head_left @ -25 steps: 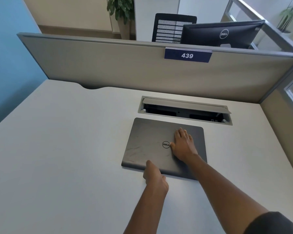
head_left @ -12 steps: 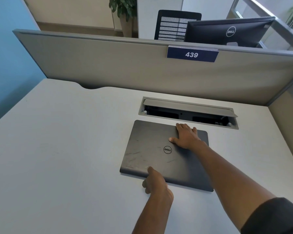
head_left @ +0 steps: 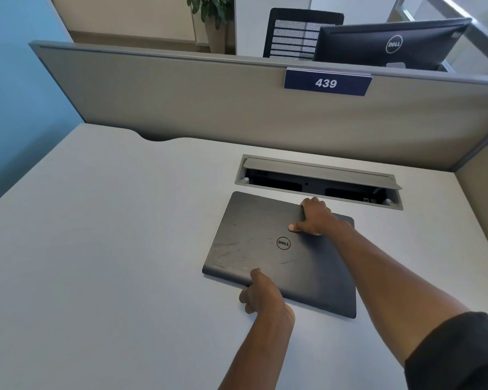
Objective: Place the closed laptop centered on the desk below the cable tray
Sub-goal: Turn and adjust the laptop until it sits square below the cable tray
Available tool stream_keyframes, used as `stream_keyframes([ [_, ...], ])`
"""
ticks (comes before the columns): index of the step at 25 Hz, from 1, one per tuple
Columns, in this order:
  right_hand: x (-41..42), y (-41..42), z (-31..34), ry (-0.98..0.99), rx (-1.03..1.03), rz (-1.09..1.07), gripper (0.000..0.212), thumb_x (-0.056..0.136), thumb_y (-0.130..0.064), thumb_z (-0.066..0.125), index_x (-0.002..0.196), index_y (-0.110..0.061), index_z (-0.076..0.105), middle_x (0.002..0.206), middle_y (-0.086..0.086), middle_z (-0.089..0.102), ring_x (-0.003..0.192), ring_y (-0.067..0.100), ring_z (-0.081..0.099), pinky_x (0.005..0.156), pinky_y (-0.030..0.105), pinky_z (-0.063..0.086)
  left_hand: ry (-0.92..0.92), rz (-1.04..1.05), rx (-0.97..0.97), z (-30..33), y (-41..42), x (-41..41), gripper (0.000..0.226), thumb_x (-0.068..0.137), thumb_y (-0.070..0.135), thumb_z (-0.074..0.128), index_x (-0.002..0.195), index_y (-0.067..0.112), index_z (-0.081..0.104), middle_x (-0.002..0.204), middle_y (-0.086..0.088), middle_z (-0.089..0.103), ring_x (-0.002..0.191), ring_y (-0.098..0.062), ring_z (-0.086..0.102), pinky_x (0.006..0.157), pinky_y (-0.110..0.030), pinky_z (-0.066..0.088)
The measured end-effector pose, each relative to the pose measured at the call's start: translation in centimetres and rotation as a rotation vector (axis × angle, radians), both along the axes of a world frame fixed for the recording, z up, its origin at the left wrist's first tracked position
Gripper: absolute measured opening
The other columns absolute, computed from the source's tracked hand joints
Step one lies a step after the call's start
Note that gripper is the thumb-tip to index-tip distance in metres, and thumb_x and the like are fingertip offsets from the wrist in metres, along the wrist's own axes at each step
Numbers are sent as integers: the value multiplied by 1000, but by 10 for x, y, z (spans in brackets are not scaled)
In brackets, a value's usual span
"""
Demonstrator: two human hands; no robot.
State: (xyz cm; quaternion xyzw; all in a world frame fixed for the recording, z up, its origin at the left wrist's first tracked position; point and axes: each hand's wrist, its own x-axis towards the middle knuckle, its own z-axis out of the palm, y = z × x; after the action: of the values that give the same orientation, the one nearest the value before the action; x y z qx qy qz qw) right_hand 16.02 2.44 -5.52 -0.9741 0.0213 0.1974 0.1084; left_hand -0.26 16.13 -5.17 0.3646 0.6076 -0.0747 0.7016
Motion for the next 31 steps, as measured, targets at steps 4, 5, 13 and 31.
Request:
stream_keyframes([
  [4, -17, -15, 2, 19, 33, -109, 90, 71, -58, 82, 133, -4, 47, 134, 17, 51, 126, 35, 46, 102, 46, 42, -45, -47, 12, 5, 3, -4, 52, 86, 30, 61, 130, 12, 40, 133, -18, 44, 98, -33, 59, 83, -45, 54],
  [5, -21, -20, 2, 15, 44, -141, 91, 69, -59, 83, 132, -4, 48, 133, 16, 52, 125, 35, 46, 101, 46, 42, -63, -60, 19, 6, 2, -7, 53, 85, 29, 61, 131, 14, 40, 131, -17, 46, 95, -32, 59, 80, -43, 53],
  [13, -70, -46, 13, 82, 175, -330, 84, 63, -69, 79, 119, -11, 56, 123, 12, 59, 118, 34, 53, 102, 51, 47, -286, -172, 112, 15, 12, -21, 51, 78, 26, 62, 127, 26, 49, 121, -12, 61, 106, -36, 62, 87, -48, 57],
  [31, -172, -16, 39, -21, 798, -973, 59, 82, -38, 81, 122, -2, 57, 112, 12, 66, 87, 25, 62, 63, 31, 47, -403, -806, 728, 60, 54, 45, 3, 72, 18, 45, 73, 20, 47, 84, -6, 64, 67, -28, 48, 71, -39, 40],
])
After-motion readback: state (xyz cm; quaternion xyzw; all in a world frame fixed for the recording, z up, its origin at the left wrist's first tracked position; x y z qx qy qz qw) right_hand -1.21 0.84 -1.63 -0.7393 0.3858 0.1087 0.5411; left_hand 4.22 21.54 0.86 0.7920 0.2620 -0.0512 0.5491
